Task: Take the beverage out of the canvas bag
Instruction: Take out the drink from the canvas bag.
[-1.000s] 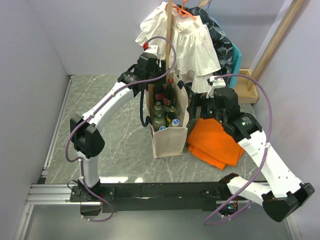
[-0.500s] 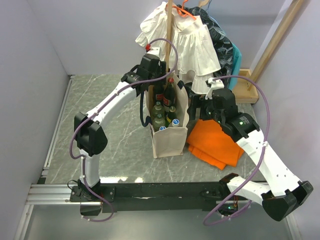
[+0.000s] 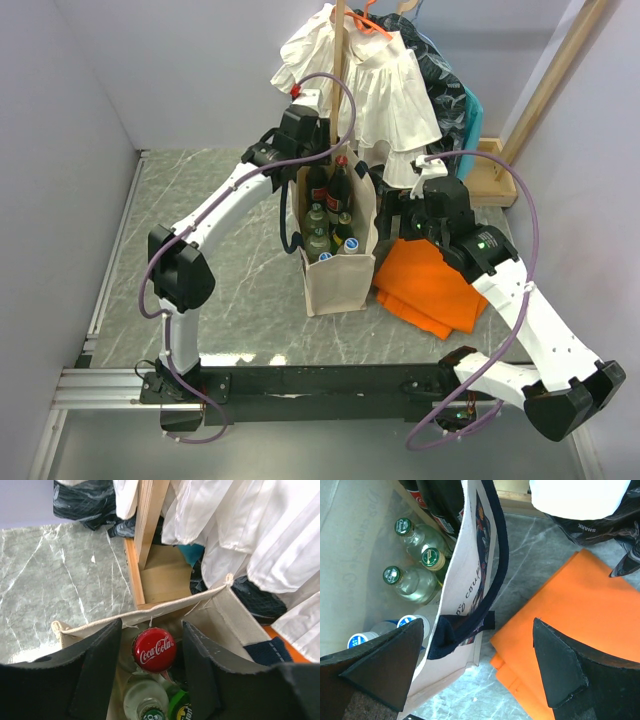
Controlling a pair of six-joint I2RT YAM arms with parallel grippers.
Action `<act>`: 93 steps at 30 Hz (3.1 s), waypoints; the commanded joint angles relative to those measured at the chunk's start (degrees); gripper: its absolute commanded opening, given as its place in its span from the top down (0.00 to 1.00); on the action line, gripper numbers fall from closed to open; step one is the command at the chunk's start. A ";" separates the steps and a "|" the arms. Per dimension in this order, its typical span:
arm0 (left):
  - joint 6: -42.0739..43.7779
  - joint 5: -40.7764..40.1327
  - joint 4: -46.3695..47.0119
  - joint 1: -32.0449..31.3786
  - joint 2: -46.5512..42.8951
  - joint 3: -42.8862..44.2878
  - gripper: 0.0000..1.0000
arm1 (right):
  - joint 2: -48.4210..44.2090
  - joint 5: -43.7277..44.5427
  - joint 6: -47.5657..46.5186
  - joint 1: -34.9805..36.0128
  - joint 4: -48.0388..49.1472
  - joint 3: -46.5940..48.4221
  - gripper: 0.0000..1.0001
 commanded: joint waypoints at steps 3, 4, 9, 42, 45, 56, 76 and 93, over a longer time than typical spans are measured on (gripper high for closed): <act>-0.57 -0.19 0.64 -0.06 -0.97 3.37 0.48 | 0.25 0.74 0.39 0.24 1.02 0.17 0.05; -0.65 -0.19 0.55 -0.06 -1.23 3.11 0.48 | 0.42 0.65 0.39 0.25 1.02 0.17 0.05; -0.66 -0.19 0.37 -0.15 -1.50 2.49 0.50 | 1.04 0.21 0.48 0.24 0.85 0.44 0.05; 3.12 2.36 -3.93 -0.50 -1.59 8.20 0.99 | 0.78 0.65 0.75 0.25 0.15 0.79 0.06; 3.74 1.83 -4.29 -0.50 -1.94 8.82 0.99 | 0.60 0.48 0.92 0.16 0.23 0.61 0.06; 5.76 1.39 -2.71 -0.50 -3.78 8.73 0.99 | 0.33 0.30 1.10 0.24 0.06 0.79 0.06; 6.90 1.91 -0.07 -1.03 -6.07 10.57 0.99 | -1.16 -0.75 1.01 0.25 0.94 -0.44 0.02; 9.36 1.39 -0.60 -2.08 -6.33 14.35 0.99 | -2.39 -0.49 1.36 0.25 0.94 -1.41 0.02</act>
